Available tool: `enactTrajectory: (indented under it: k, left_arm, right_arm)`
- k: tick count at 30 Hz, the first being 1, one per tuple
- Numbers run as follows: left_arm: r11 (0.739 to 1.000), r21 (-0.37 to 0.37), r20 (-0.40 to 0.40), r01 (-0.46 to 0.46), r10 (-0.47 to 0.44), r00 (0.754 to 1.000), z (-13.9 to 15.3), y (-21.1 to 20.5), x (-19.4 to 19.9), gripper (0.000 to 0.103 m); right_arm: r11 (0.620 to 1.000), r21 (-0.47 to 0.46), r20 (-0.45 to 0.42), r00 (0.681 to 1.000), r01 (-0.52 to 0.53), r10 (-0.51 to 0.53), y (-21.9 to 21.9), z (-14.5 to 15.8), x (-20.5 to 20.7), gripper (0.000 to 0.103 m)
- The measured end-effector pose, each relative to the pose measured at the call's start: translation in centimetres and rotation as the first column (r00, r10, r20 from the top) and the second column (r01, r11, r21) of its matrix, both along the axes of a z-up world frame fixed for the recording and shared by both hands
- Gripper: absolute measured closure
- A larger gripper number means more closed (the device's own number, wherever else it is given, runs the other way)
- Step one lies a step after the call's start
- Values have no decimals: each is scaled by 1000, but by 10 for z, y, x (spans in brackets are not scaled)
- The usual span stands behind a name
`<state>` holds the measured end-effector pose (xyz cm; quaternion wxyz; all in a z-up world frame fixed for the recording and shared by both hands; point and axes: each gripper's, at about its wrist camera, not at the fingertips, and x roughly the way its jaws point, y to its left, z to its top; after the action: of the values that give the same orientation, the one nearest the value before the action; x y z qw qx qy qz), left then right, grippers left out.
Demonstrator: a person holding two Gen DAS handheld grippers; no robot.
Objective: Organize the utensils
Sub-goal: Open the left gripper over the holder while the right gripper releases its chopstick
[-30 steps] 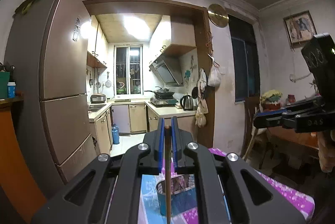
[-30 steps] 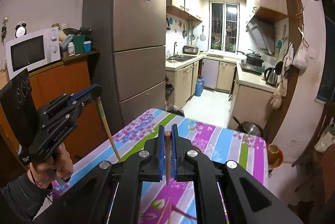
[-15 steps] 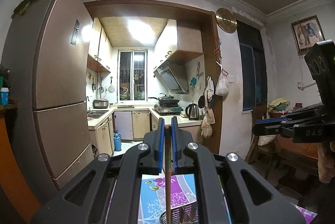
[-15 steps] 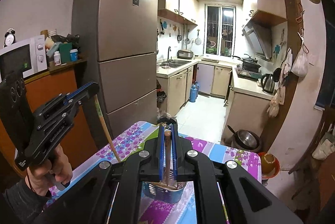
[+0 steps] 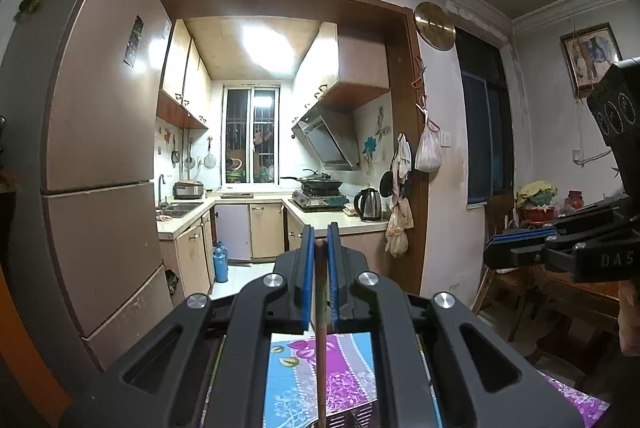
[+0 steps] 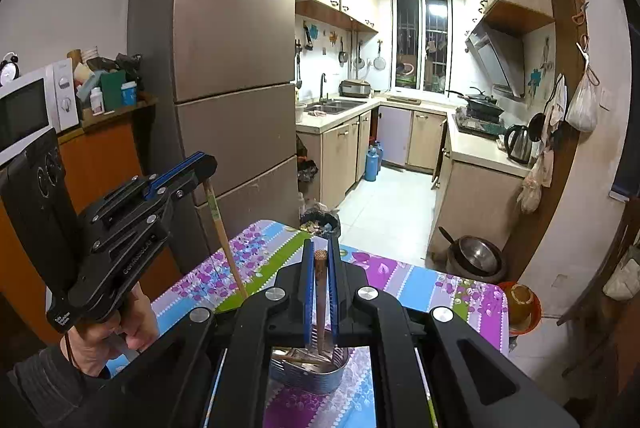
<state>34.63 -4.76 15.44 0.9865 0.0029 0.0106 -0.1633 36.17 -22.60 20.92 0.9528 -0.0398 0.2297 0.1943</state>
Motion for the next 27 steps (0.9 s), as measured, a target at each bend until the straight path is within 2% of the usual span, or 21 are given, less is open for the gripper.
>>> enactTrajectory:
  k: [19, 20, 24, 27]
  left_arm:
    - [1000, 0, -91, 5, -5, 996, -31, 0, 30, 97]
    - [1000, 0, -97, 3, -3, 995, -31, 0, 31, 95]
    - [1000, -2, -96, -8, 8, 995, -30, 4, 31, 65]
    - [1000, -3, -89, -14, 13, 996, -25, 6, 26, 62]
  right_arm:
    - [1000, 4, -71, 997, -11, 11, 9, -38, 30, 95]
    - [1000, 4, -72, 997, -11, 12, 9, -39, 31, 95]
    - [1000, 3, -71, 997, -11, 11, 10, -40, 32, 95]
    - [1000, 5, -58, 998, -8, 9, 10, -36, 29, 95]
